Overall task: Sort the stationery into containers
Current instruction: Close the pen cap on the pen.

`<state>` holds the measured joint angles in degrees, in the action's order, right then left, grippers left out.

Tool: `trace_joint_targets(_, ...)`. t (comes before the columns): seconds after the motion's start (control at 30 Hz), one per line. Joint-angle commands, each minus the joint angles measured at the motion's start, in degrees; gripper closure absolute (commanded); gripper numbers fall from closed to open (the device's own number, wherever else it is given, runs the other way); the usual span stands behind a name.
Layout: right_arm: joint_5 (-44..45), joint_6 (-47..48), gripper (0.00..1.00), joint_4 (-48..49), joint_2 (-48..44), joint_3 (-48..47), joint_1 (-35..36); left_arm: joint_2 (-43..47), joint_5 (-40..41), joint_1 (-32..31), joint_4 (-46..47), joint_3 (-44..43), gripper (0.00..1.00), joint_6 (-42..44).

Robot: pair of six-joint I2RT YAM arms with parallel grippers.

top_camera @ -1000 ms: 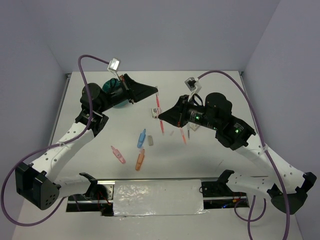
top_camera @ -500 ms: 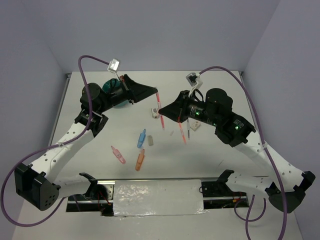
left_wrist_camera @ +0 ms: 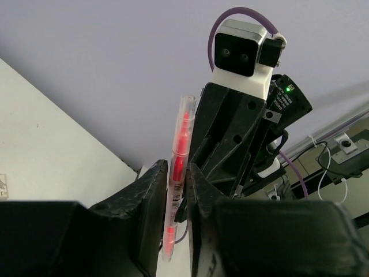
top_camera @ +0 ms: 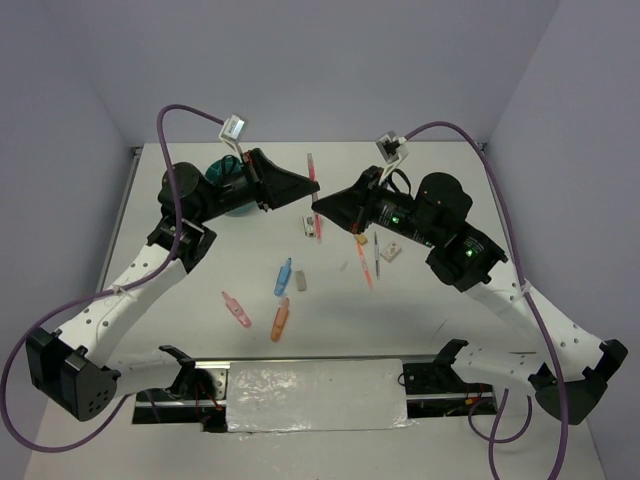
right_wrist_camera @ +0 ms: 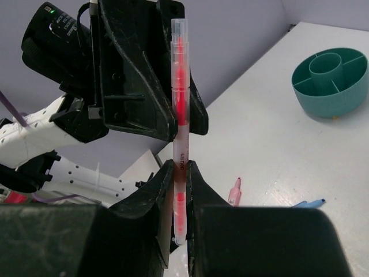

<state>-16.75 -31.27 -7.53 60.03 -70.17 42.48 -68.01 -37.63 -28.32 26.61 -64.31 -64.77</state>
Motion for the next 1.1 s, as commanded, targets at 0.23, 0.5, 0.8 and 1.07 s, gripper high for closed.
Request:
trace_joint_targets(0.23, -1.08, 1.03, 1.0, 4.19, 0.44, -1.55, -0.29, -0.37, -3.77, -0.16, 3.97, -2.48, 1.0, 2.02)
trace_joint_targets(0.5, -12.07, 2.18, 0.59, 7.35, 4.65, -1.99, -0.29, 0.77, -6.85, -0.77, 2.76, -8.27, 1.0, 8.43)
trace_joint_targets(0.8, -11.64, 1.38, 1.0, 10.17, 4.92, -2.95, -0.29, -0.63, -5.53, -0.69, -4.18, -10.74, 0.92, 11.41)
trace_joint_targets(1.07, -11.64, 2.88, 1.0, 9.2, 3.34, -0.06, -0.38, -3.0, 2.03, 1.68, -17.65, -19.87, 0.02, 17.67)
